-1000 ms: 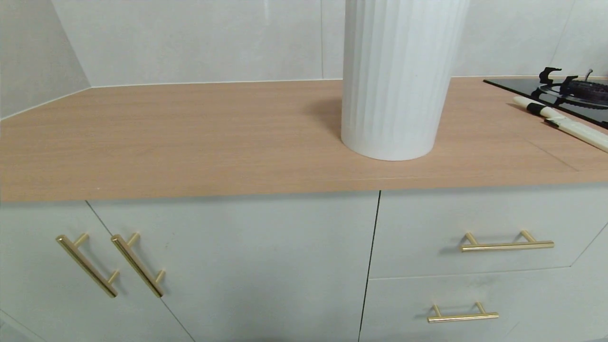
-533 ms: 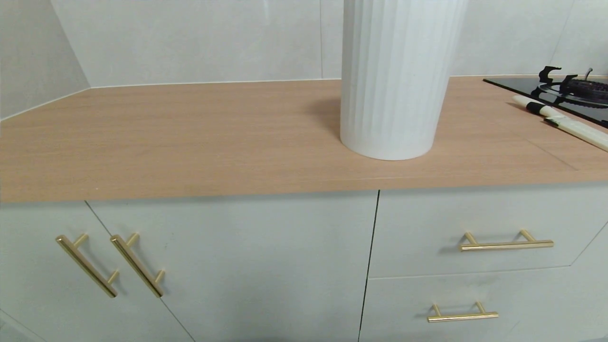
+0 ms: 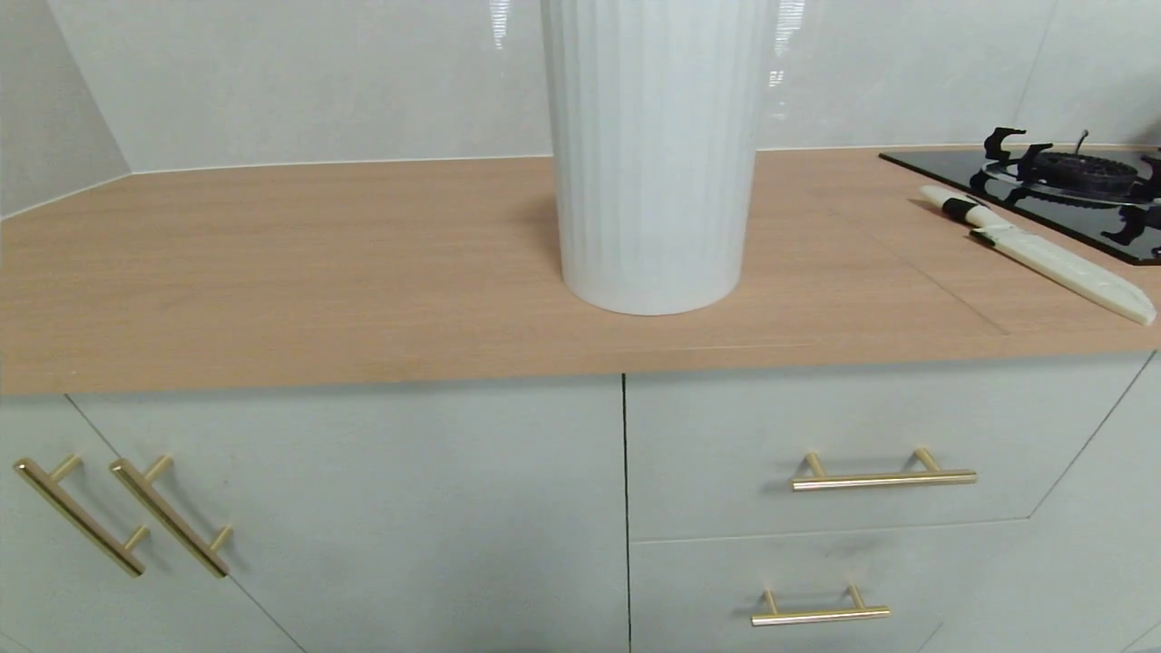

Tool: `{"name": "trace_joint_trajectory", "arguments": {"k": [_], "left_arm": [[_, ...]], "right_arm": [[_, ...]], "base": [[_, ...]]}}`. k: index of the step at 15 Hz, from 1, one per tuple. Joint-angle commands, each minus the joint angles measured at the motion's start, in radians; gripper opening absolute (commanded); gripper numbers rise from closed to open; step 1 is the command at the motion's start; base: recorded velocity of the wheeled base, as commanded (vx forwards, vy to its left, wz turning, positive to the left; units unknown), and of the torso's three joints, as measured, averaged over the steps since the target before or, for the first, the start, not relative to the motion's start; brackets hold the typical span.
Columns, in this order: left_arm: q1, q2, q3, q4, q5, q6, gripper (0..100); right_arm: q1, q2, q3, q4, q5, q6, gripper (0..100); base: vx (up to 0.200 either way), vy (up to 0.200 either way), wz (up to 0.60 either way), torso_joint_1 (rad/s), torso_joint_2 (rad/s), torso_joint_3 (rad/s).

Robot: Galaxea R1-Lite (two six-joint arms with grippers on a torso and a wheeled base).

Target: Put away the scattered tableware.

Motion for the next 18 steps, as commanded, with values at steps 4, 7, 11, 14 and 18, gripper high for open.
{"name": "trace_joint_trajectory", "arguments": {"k": [4,7,11,14,18], "left_arm": [[0.000,0.000,0.000,0.000,0.001,-0.002,100],[0.000,0.000,0.000,0.000,0.001,-0.002,100],[0.000,0.000,0.000,0.000,0.001,-0.002,100],[0.000,0.000,0.000,0.000,0.001,-0.002,100],[0.000,0.000,0.000,0.000,0.001,-0.002,100]], "right_arm": [[0.000,0.001,0.000,0.000,0.000,0.000,100],[0.000,0.001,0.000,0.000,0.000,0.000,100],[0.000,0.001,0.000,0.000,0.003,-0.002,100],[0.000,0.001,0.000,0.000,0.003,0.000,100],[0.000,0.001,0.000,0.000,0.003,0.000,100]], "base": [[0.000,0.000,0.00,0.000,0.00,0.000],[0.000,0.000,0.00,0.000,0.00,0.000],[0.000,0.000,0.00,0.000,0.00,0.000],[0.000,0.000,0.00,0.000,0.00,0.000],[0.000,0.000,0.00,0.000,0.00,0.000]]}}
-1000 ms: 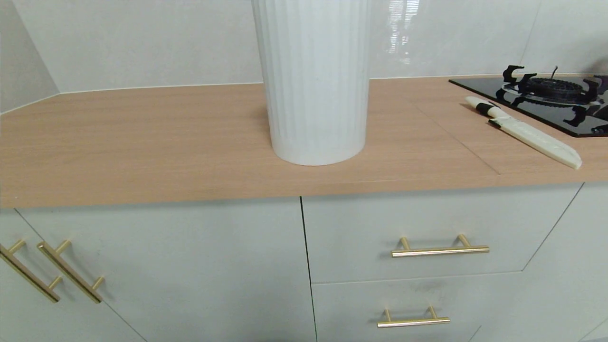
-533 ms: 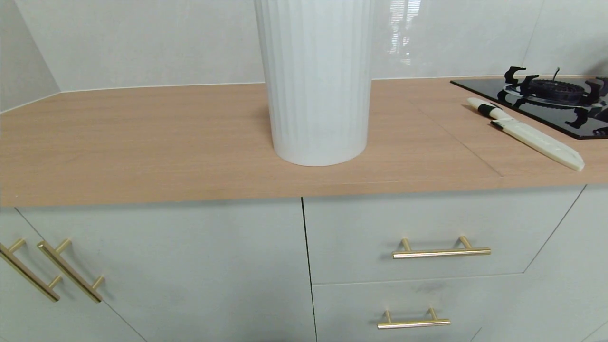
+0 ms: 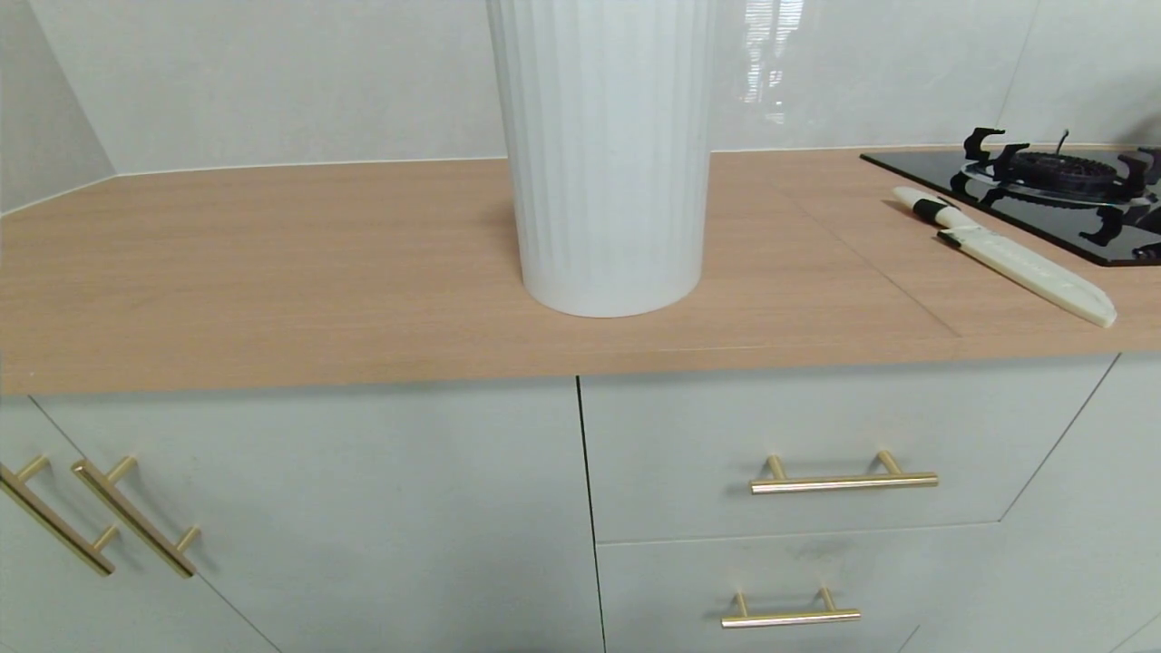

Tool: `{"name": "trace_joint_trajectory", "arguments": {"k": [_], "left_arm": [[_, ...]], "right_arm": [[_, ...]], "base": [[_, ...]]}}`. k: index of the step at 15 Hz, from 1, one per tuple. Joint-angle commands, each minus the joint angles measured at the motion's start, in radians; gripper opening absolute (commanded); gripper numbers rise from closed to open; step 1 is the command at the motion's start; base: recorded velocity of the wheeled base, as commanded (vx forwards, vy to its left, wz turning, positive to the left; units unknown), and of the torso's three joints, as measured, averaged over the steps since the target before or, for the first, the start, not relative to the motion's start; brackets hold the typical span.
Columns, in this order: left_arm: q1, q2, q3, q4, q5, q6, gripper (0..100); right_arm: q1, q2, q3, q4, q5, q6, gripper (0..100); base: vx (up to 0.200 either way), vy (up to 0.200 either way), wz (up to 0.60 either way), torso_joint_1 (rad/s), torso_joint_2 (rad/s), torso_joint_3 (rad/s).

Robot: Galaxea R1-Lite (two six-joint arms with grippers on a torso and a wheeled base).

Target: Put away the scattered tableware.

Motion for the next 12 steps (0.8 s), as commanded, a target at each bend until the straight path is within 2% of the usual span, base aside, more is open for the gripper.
{"name": "trace_joint_trajectory", "arguments": {"k": [1,6,10,12], "left_arm": [[0.000,0.000,0.000,0.000,0.001,0.000,100],[0.000,0.000,0.000,0.000,0.001,0.000,100],[0.000,0.000,0.000,0.000,0.001,0.000,100],[0.000,0.000,0.000,0.000,0.001,0.000,100]], "right_arm": [[0.000,0.001,0.000,0.000,0.000,0.000,100],[0.000,0.001,0.000,0.000,0.000,0.000,100],[0.000,0.001,0.000,0.000,0.000,0.000,100],[0.000,0.001,0.000,0.000,0.000,0.000,100]], "base": [[0.000,0.000,0.00,0.000,0.00,0.000],[0.000,0.000,0.00,0.000,0.00,0.000],[0.000,0.000,0.00,0.066,-0.21,-0.259],[0.000,0.000,0.00,0.115,-0.53,-0.312]]}}
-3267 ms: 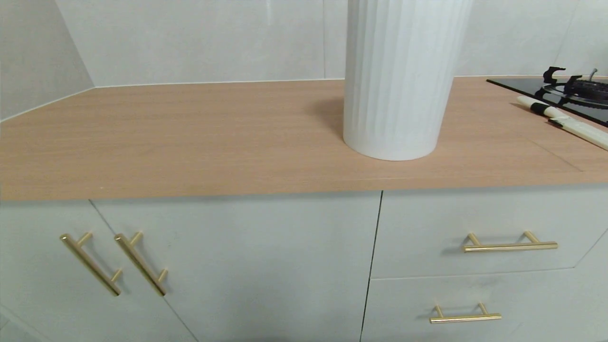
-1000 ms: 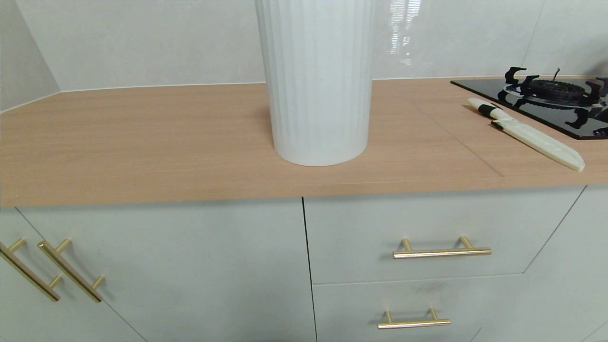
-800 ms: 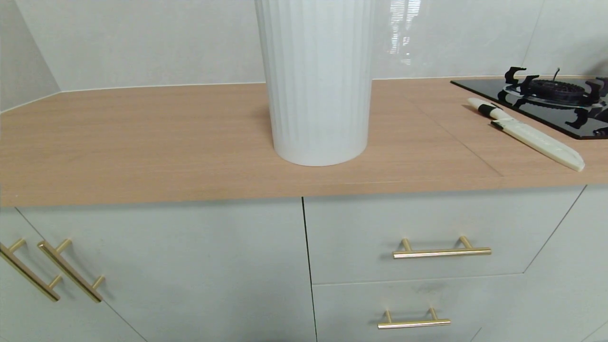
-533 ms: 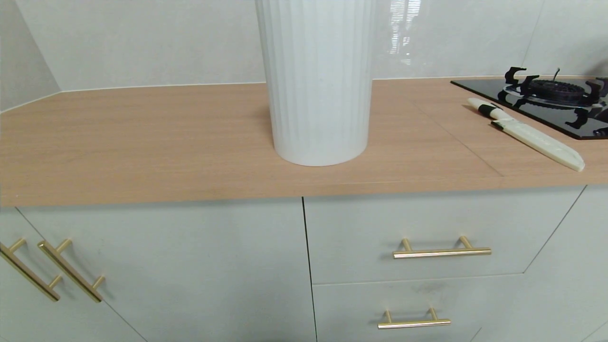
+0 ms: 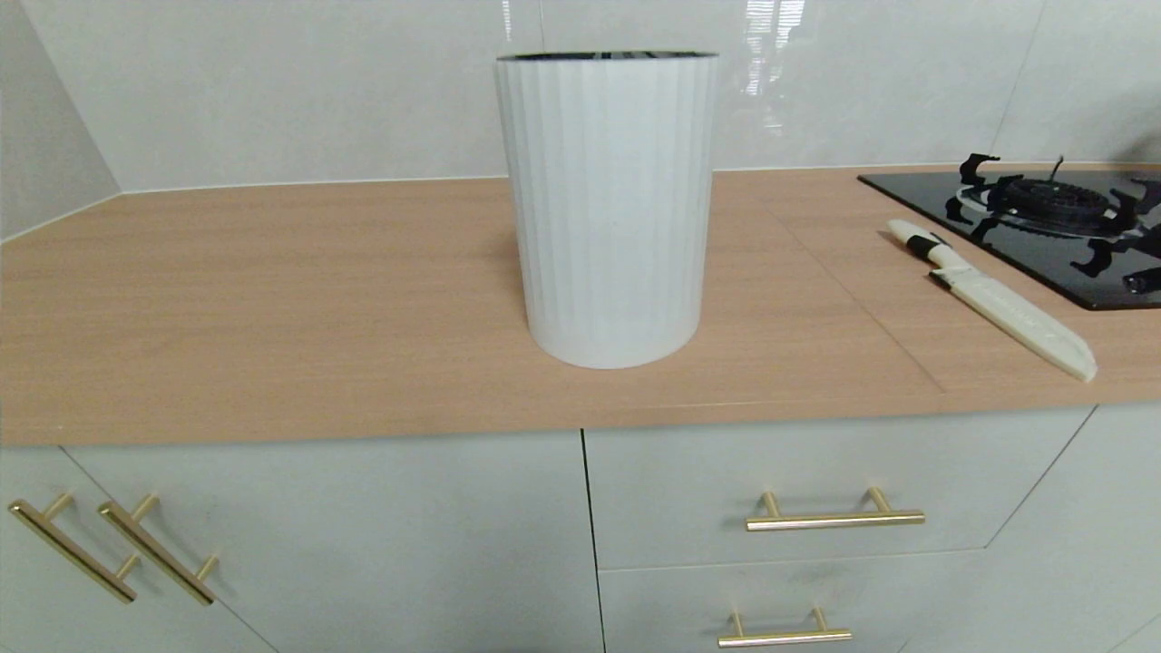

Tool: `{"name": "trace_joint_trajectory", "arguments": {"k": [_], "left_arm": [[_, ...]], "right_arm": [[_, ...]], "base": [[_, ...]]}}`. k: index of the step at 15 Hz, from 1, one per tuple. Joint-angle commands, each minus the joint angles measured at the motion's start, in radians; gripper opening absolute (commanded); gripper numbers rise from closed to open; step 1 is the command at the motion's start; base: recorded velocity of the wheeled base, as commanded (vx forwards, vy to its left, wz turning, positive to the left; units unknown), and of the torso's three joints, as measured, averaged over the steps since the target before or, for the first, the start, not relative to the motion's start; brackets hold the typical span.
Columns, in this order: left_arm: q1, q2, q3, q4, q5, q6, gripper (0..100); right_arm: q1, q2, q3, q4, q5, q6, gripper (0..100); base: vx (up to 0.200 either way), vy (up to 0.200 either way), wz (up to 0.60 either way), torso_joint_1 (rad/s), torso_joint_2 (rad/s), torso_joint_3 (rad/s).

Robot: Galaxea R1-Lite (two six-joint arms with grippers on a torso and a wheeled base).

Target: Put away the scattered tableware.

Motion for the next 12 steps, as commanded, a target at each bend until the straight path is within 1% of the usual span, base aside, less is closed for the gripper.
{"name": "trace_joint_trajectory", "arguments": {"k": [1,6,12], "left_arm": [[0.000,0.000,0.000,-0.001,0.001,0.000,100],[0.000,0.000,0.000,-0.001,0.001,0.000,100],[0.000,0.000,0.000,-0.001,0.001,0.000,100]], "right_arm": [[0.000,0.001,0.000,0.000,0.000,0.000,100],[0.000,0.001,0.000,0.000,0.000,0.000,100],[0.000,0.001,0.000,0.000,0.000,0.000,100]], "base": [[0.000,0.000,0.00,0.100,-0.55,-0.310],[0.000,0.000,0.00,0.162,-0.48,-0.301],[0.000,0.000,0.00,0.193,-0.48,-0.289]]}}
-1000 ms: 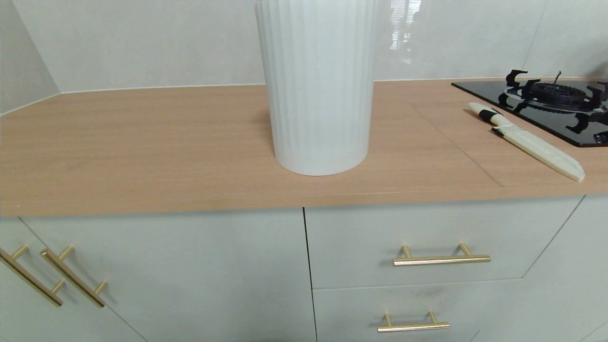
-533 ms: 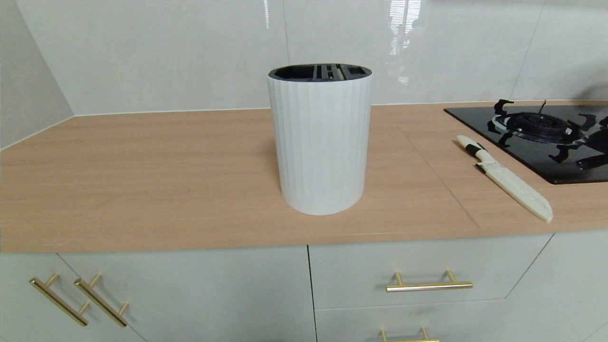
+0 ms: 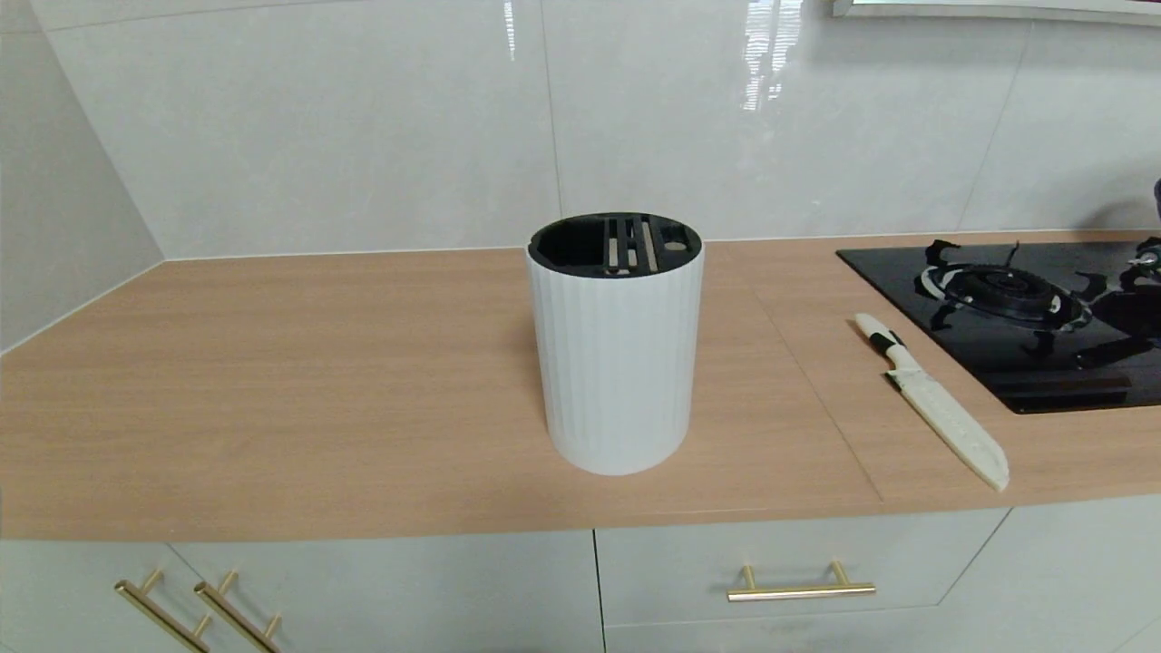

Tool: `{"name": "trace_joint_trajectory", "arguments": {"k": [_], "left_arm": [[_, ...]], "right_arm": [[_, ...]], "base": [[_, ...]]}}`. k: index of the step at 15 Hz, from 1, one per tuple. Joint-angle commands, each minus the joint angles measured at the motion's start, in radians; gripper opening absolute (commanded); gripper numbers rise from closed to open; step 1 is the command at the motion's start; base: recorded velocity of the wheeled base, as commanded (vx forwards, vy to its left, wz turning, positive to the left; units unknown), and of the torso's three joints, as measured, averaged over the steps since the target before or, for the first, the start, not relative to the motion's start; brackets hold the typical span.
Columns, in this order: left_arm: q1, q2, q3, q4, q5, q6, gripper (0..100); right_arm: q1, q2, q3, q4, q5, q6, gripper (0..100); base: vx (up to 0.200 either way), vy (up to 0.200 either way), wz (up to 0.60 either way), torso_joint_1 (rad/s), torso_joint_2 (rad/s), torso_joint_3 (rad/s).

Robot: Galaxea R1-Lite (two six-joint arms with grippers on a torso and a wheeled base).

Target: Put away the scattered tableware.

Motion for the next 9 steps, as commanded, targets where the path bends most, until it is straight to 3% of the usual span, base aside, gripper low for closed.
{"name": "trace_joint_trajectory", "arguments": {"k": [1,9], "left_arm": [[0.000,0.000,0.000,-0.001,0.000,0.000,100],[0.000,0.000,0.000,-0.001,0.000,0.000,100]], "right_arm": [[0.000,0.001,0.000,-0.001,0.000,0.000,100],[0.000,0.001,0.000,-0.001,0.000,0.000,100]], "base": [[0.000,0.000,0.00,0.203,-0.51,-0.290],[0.000,0.000,0.00,0.232,-0.52,-0.295]]}}
